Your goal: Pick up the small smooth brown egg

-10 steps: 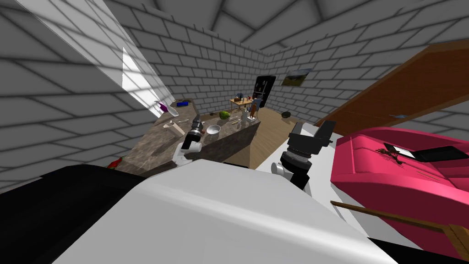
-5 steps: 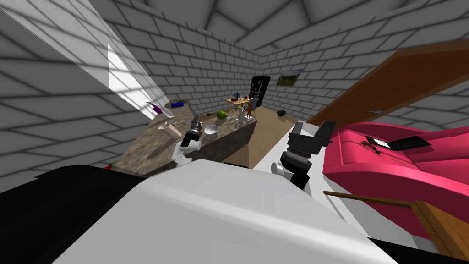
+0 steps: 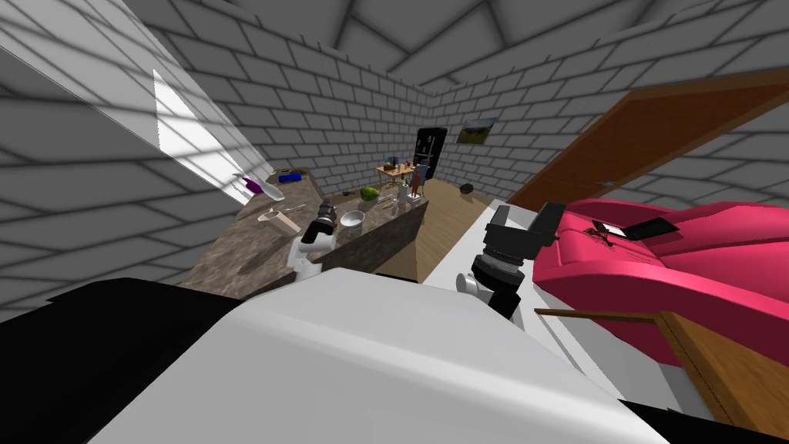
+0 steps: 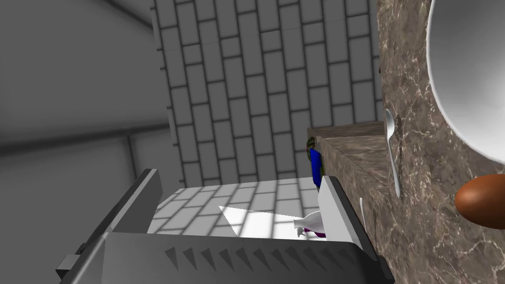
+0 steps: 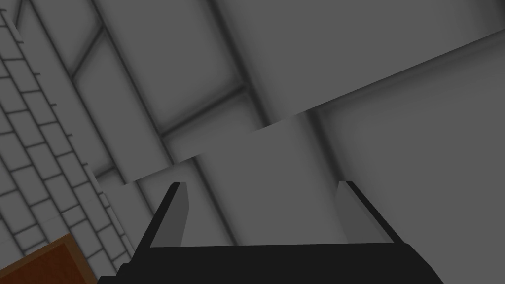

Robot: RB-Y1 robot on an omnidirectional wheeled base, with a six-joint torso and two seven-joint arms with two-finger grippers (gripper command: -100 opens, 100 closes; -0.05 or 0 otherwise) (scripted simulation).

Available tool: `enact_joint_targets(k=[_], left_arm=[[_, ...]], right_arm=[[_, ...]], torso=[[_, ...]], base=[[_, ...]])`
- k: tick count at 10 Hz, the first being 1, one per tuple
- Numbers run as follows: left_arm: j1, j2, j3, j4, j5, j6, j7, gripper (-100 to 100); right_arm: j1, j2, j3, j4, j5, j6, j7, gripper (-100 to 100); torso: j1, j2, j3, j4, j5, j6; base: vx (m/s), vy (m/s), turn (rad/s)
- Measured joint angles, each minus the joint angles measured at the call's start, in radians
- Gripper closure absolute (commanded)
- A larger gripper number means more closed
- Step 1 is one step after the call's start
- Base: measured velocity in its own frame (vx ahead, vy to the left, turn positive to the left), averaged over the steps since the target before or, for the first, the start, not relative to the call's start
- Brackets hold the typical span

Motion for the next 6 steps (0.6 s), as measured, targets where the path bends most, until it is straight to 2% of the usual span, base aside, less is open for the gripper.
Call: enact_joint_targets(k=[6], left_arm=[[-0.028,-0.004,0.059,0.021,0.006,0.148,0.018,-100]], right_arm=[[0.0,0.0,0.0,0.0,0.0,0.0,0.0,0]], torso=[[0.001,-0.001,0.0,0.0,0.0,0.0]], base=[[-0.014,0.017,-0.1]])
